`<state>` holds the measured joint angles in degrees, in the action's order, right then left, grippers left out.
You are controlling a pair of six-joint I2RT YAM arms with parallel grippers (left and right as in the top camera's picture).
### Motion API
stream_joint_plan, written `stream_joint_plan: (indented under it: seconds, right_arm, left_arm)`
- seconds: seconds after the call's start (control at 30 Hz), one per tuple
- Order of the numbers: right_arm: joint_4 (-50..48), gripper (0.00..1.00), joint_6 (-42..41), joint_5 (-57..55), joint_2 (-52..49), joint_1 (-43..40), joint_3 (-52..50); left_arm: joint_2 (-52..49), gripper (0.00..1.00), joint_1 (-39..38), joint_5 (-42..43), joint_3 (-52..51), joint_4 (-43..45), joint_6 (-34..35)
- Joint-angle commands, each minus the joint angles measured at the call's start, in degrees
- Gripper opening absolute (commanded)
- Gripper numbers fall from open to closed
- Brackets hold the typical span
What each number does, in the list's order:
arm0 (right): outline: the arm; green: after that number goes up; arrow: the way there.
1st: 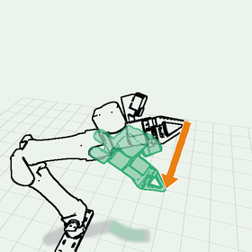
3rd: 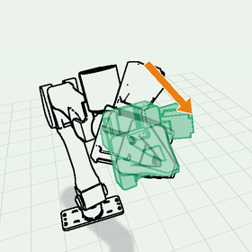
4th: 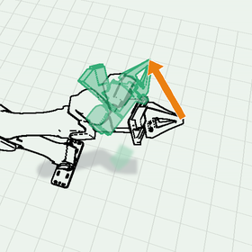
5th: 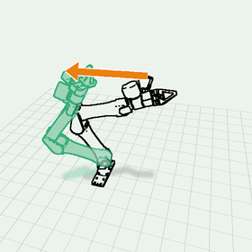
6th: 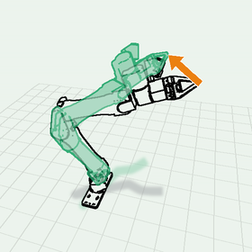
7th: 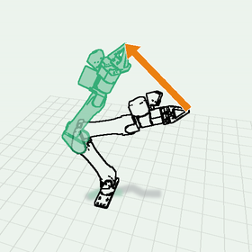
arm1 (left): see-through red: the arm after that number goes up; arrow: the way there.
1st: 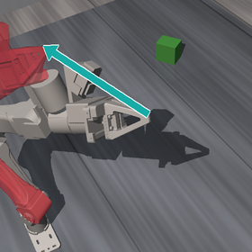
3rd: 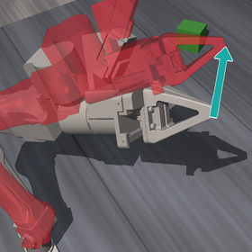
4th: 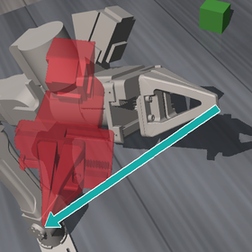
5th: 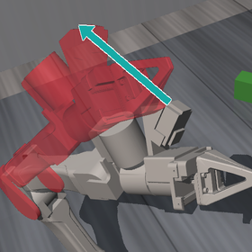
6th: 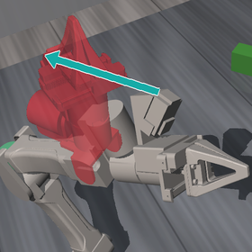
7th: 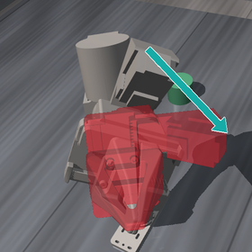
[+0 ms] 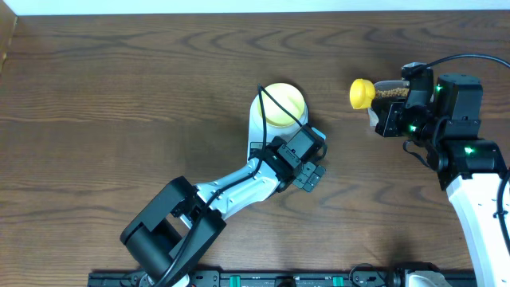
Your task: Scoop item into bowl and weigh 50g on scale
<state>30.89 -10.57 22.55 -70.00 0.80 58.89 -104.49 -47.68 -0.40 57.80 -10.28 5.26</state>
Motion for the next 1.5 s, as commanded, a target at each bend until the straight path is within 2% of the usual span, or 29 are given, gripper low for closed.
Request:
stream_joint_plan:
  seconds: [0.0, 0.23, 1.47]
  right_arm:
    - [-0.3, 0.01, 1.0, 0.5, 0.9, -0.4, 0.4]
    - [0.1, 0.01, 1.0, 0.5, 0.9, -0.4, 0.4]
    - [0.6, 0.01, 1.0, 0.5, 0.9, -0.4, 0.4]
  left_arm:
    - [-2.9, 1.0, -0.4, 3.4, -1.3, -1.6, 1.0]
    - [-2.1, 1.0, -0.4, 4.0, -1.3, -1.7, 2.7]
    - [-2.0, 0.98, -0.6, 4.8, -1.3, 0.2, 1.9]
